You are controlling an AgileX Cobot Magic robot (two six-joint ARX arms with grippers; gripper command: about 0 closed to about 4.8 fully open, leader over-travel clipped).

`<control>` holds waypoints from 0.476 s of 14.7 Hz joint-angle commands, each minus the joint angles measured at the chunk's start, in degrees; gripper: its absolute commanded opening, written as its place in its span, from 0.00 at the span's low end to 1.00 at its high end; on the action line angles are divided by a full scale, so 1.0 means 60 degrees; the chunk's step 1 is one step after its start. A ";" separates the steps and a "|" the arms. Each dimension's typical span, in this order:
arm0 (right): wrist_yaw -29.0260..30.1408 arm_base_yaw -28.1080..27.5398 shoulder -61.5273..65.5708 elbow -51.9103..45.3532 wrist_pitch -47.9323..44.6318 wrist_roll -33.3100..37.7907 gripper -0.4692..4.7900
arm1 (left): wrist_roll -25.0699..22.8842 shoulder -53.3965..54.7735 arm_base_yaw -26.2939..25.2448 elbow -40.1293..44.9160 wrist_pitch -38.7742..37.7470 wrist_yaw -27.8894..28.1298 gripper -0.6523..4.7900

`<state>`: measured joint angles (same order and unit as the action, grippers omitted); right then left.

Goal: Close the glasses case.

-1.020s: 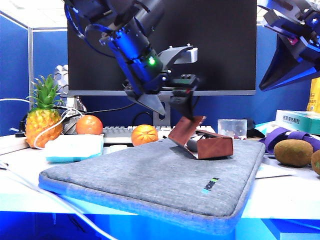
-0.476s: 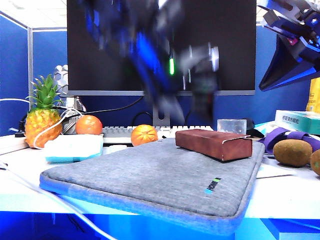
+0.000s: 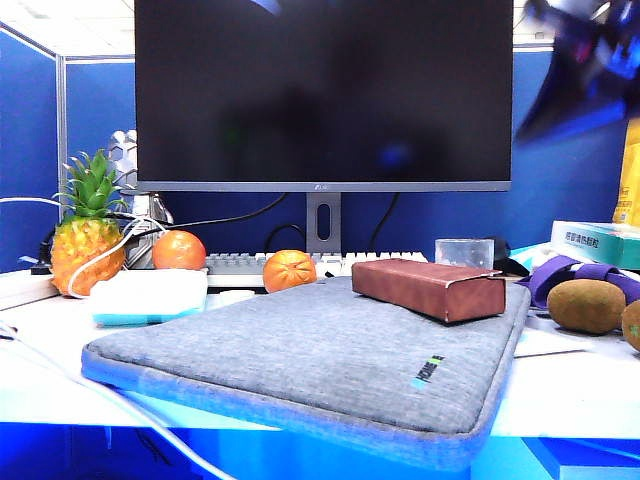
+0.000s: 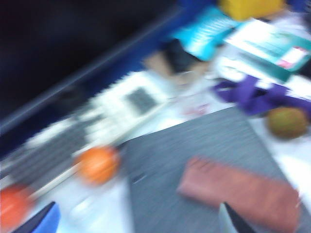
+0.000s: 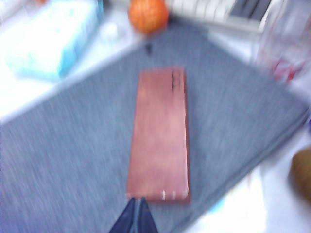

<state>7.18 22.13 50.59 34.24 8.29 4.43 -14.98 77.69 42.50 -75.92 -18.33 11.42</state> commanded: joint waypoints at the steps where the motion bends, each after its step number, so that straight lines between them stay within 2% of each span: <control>1: -0.1042 -0.0029 -0.1439 0.0058 -0.0663 -0.0033 0.09 | 0.0047 -0.1956 -0.0372 0.2138 0.0477 0.0372 0.93; 2: -0.1453 -0.0044 -0.2189 0.0058 -0.0648 -0.0033 0.09 | 0.0033 -0.3038 -0.0364 0.3224 0.1173 0.0095 0.93; 4: -0.1428 -0.0004 -0.3530 0.0040 -0.0484 -0.0033 0.09 | 0.0084 -0.4958 -0.0426 0.4714 0.1435 -0.0025 0.93; 7: -0.1388 0.0044 -0.4630 -0.0047 0.1071 -0.0025 0.09 | 0.0390 -0.7169 -0.0419 0.6368 0.1963 -0.0211 0.93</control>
<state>-1.41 22.09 23.81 34.28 12.05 4.40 -13.21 37.32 40.05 -39.03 -8.91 10.22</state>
